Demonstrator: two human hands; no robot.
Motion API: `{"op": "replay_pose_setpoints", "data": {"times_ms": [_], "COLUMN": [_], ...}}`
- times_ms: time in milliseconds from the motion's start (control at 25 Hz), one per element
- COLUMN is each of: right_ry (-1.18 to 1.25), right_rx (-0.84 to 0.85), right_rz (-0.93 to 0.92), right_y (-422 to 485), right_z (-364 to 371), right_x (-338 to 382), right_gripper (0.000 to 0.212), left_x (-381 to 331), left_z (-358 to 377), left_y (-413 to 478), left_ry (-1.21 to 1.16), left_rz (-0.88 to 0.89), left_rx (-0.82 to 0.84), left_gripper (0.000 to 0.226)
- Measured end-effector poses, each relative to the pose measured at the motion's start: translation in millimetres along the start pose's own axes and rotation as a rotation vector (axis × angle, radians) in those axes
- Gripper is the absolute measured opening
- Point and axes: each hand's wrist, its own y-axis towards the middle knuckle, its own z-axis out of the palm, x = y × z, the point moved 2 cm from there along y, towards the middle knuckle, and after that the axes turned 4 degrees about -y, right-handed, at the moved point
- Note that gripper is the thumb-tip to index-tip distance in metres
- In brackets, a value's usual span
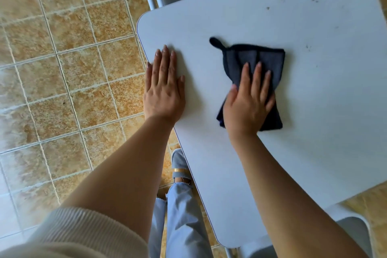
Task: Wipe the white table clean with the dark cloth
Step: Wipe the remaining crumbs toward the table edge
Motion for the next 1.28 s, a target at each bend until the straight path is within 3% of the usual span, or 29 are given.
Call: {"op": "replay_pose_setpoints", "data": {"times_ms": [160, 320, 480, 600, 800, 960, 1280], "right_ry": [0.035, -0.035, -0.082, -0.030, 0.028, 0.064, 0.100], "right_rx": [0.007, 0.091, 0.046, 0.035, 0.047, -0.057, 0.084], "right_rz": [-0.170, -0.386, -0.179, 0.004, -0.058, -0.239, -0.411], "right_y": [5.3, -31.0, -0.5, 67.7, 124.3, 94.6, -48.3], "right_z": [5.0, -9.4, -7.5, 6.4, 25.2, 27.0, -3.7], "right_x": [48.5, 7.6, -34.8, -13.4, 61.1, 95.3, 82.7], "right_gripper": [0.050, 0.052, 0.050, 0.051, 0.053, 0.050, 0.049], "left_x": [-0.6, -1.5, -1.2, -0.9, 0.2, 1.6, 13.1], "left_z": [0.2, -1.9, -2.2, -2.3, -2.1, -4.8, -39.4], "left_y": [1.2, 1.2, 2.2, 2.4, 1.3, 1.0, -8.8], "left_ry": [0.010, 0.033, 0.019, 0.028, 0.030, 0.008, -0.092], "left_rz": [-0.010, -0.014, -0.004, -0.006, -0.002, 0.008, -0.030], "left_rx": [-0.011, 0.010, 0.025, 0.026, -0.003, 0.003, -0.014], "left_gripper": [0.056, 0.056, 0.057, 0.057, 0.057, 0.058, 0.057]}}
